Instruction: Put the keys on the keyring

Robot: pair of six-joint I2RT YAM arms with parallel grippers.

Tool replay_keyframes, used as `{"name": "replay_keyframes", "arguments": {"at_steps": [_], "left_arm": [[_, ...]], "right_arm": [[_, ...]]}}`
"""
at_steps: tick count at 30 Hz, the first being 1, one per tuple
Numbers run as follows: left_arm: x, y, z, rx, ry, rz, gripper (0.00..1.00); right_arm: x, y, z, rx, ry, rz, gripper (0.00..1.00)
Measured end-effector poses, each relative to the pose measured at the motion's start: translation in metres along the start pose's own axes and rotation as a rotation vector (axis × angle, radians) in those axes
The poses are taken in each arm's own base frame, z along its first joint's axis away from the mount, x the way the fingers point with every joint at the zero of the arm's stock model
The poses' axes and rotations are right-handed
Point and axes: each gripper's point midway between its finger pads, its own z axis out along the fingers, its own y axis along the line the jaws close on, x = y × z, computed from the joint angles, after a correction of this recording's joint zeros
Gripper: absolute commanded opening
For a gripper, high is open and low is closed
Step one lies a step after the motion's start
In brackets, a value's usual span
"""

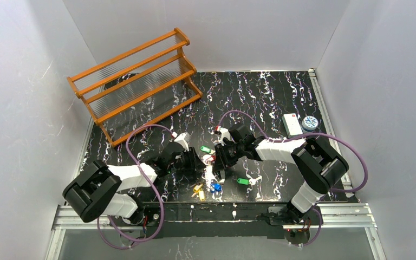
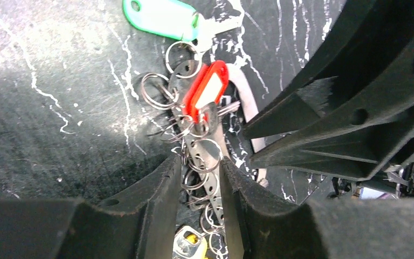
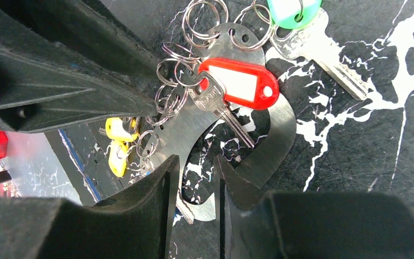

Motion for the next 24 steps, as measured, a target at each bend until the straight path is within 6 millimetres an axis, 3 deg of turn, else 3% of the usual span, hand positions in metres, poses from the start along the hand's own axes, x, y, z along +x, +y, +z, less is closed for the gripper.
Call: {"name": "replay_keyframes", "arguments": {"at_steps": [4, 11, 17, 24], "left_arm": [[-0.011, -0.013, -0.005, 0.048, -0.041, 0.017, 0.29], [-0.037, -0.034, -0.03, 0.129, -0.186, 0.051, 0.29], [-0.036, -0.02, -0.034, 0.071, -0.202, 0.063, 0.28], [-0.018, 0.001, -0.023, -0.003, -0.126, 0.064, 0.28]], "right_arm": [[0.0, 0.0, 0.0, 0.0, 0.0, 0.0, 0.38], [-0.001, 0.001, -0.001, 0.001, 0.0, -0.003, 0.41], [-0.007, 0.004, -0.004, 0.002, -0.009, -0.015, 0.41], [-0.013, 0.008, -0.007, 0.003, -0.019, -0.012, 0.41]]}}
